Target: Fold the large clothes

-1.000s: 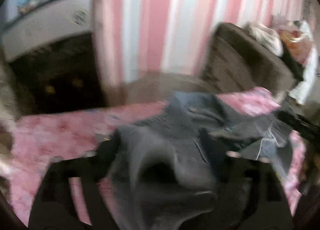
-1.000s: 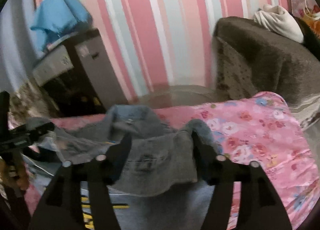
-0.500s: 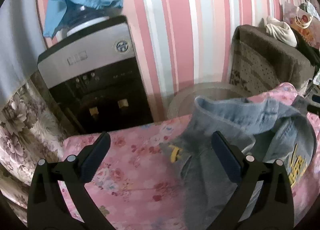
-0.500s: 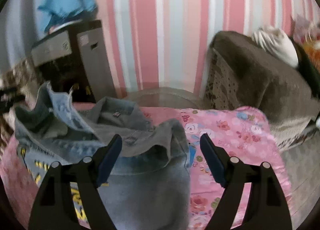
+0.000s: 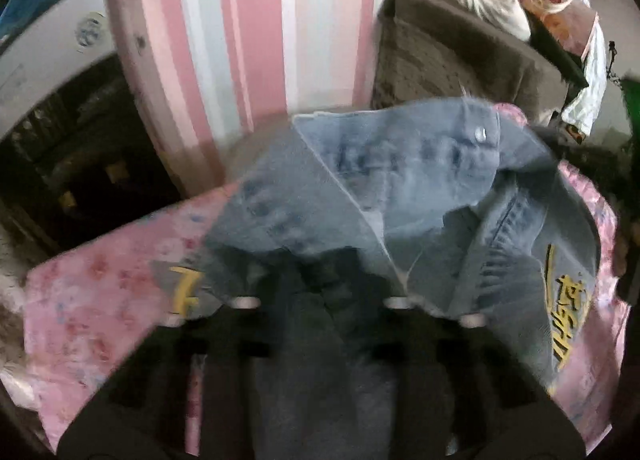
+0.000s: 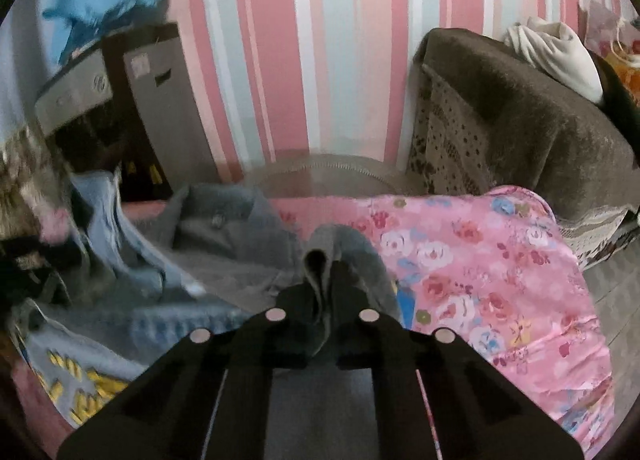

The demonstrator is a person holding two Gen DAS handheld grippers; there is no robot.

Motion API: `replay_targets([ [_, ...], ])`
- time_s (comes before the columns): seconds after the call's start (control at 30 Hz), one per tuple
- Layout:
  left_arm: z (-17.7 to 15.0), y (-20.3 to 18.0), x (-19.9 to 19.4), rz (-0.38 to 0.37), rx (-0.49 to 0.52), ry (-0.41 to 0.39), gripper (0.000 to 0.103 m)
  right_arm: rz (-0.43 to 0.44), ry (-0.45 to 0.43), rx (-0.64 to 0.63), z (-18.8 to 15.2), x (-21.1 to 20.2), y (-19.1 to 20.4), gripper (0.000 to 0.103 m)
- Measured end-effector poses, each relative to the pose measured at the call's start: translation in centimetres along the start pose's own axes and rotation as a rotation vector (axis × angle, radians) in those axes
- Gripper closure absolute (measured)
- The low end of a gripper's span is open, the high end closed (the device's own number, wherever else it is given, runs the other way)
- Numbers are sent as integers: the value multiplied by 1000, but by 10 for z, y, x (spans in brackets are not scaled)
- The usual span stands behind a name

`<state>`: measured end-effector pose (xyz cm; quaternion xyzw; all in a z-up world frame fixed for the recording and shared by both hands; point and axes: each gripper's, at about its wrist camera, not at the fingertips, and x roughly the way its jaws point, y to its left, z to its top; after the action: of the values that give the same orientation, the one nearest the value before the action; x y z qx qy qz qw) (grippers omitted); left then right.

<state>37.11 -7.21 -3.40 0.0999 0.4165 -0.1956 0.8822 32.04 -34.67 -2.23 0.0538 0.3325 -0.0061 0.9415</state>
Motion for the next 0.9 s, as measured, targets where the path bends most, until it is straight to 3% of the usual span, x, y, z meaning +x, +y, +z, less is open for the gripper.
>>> replay_targets([
  [0.07,1,-2,4,28,-5,-12,103,14,-13,36,15,0,-2,98],
  [0.2,10,26,-8,85,-115,-77,103,14,20,124,48,18,-12,98],
  [0.33,14,67,3,128,-255,-60,103,-54,165,149,59,70,-18,98],
  [0.43,23,81,18,145,-274,-25,103,-37,226,197,56,93,-29,97],
  [0.5,29,80,19,158,-236,-6,103,36,205,215,55,88,-34,91],
  [0.53,30,79,15,172,-220,-11,102,66,186,210,55,82,-34,78],
  [0.57,30,76,10,190,-200,-22,87,75,154,195,55,69,-35,57],
  [0.6,28,73,3,199,-179,-30,59,83,124,179,53,58,-34,49],
  [0.67,21,71,-11,215,-159,-55,32,97,85,124,46,33,-30,47],
  [0.9,-11,46,-21,197,-56,-7,27,60,100,-70,-8,-3,3,47],
])
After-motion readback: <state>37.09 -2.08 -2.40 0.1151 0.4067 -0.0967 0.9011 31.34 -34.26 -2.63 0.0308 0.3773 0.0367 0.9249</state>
